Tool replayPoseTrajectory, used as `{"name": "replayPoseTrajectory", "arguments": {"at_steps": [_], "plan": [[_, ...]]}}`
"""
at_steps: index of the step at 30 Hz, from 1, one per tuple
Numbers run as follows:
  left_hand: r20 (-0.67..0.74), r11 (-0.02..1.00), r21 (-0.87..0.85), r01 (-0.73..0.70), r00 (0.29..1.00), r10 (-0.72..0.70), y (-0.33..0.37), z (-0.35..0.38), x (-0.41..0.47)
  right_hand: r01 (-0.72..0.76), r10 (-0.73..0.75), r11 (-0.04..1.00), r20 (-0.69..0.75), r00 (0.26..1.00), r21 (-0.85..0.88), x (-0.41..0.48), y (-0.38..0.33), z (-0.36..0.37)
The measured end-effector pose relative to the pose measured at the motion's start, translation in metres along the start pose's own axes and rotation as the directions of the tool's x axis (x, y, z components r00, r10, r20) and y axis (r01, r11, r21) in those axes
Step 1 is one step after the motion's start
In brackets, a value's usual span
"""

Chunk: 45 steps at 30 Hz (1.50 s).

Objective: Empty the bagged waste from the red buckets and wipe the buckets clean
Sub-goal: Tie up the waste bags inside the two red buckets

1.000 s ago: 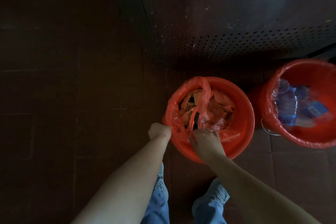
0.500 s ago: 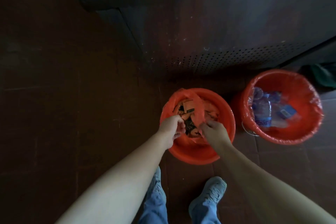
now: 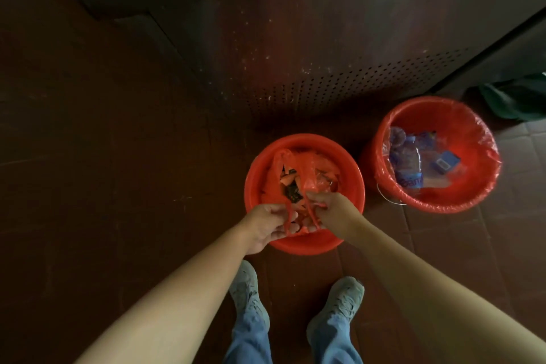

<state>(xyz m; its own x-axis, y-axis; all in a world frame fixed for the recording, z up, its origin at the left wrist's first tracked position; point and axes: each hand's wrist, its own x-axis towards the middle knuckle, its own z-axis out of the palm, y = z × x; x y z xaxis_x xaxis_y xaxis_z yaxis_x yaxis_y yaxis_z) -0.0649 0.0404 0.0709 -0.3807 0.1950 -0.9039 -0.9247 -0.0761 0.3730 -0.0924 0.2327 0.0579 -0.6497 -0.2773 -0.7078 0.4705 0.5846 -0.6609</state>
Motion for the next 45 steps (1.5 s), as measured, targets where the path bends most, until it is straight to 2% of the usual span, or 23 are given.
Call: {"name": "replayPoseTrajectory", "arguments": {"at_steps": [4,7,13,18,20,22,24,26,29,31,33,36,38,41,43,45], "plan": [[0.038,0.999,0.043,-0.003,0.999,0.002,-0.001,-0.008,-0.003,0.123,-0.115,0.973,0.049,0.992,-0.196,0.003,-0.010,0.009],[0.060,0.994,0.109,-0.021,0.998,0.014,0.002,-0.008,-0.003,0.128,-0.110,0.978,0.115,0.987,-0.165,0.006,-0.020,0.017],[-0.058,0.987,0.123,-0.106,0.992,0.114,0.005,-0.017,0.010,0.122,-0.093,0.987,0.241,0.966,-0.107,0.016,-0.030,0.022],[-0.081,0.980,0.171,-0.097,0.990,0.112,-0.003,-0.020,0.014,0.077,-0.027,0.979,0.258,0.966,-0.186,0.027,-0.032,0.028],[-0.164,0.982,0.153,-0.108,0.978,0.133,-0.004,-0.022,0.019,0.142,-0.087,0.950,0.201,0.976,-0.279,0.033,-0.029,0.028],[-0.225,0.959,0.241,-0.151,0.952,0.206,-0.003,-0.027,0.022,0.195,-0.149,0.902,0.147,0.978,-0.386,0.037,-0.025,0.026],[-0.227,0.829,0.532,-0.169,0.915,0.332,-0.002,-0.035,0.026,0.175,-0.147,0.889,0.099,0.984,-0.423,0.039,-0.020,0.021],[-0.250,0.647,0.757,-0.093,0.873,0.418,0.001,-0.047,0.029,0.136,-0.119,0.879,0.067,0.991,-0.457,0.039,-0.010,0.013],[-0.372,0.487,0.867,0.109,0.791,0.486,0.005,-0.069,0.032,-0.003,0.026,0.811,0.031,0.999,-0.585,0.036,0.007,-0.009],[-0.394,0.423,0.889,0.177,0.766,0.508,0.005,-0.075,0.034,-0.120,0.108,0.795,-0.055,0.993,-0.595,0.035,0.018,-0.019],[-0.438,0.462,0.865,0.195,0.743,0.506,0.006,-0.073,0.039,-0.236,0.160,0.833,-0.190,0.969,-0.500,0.038,0.023,-0.018],[-0.516,0.612,0.769,0.186,0.746,0.421,0.015,-0.064,0.049,-0.341,0.262,0.917,-0.332,0.906,-0.207,0.050,0.020,-0.006],[-0.509,0.593,0.781,0.196,0.750,0.422,0.019,-0.061,0.053,-0.335,0.320,0.941,-0.415,0.852,0.039,0.057,0.019,-0.001],[-0.491,0.543,0.814,0.208,0.746,0.450,0.025,-0.067,0.058,-0.319,0.452,0.888,-0.511,0.731,0.331,0.063,0.026,-0.002],[-0.500,0.586,0.786,0.197,0.761,0.414,0.028,-0.077,0.065,-0.331,0.569,0.809,-0.506,0.648,0.486,0.066,0.038,-0.002],[-0.495,0.623,0.762,0.178,0.780,0.383,0.029,-0.089,0.075,-0.349,0.613,0.777,-0.503,0.609,0.524,0.071,0.053,-0.002]]}}
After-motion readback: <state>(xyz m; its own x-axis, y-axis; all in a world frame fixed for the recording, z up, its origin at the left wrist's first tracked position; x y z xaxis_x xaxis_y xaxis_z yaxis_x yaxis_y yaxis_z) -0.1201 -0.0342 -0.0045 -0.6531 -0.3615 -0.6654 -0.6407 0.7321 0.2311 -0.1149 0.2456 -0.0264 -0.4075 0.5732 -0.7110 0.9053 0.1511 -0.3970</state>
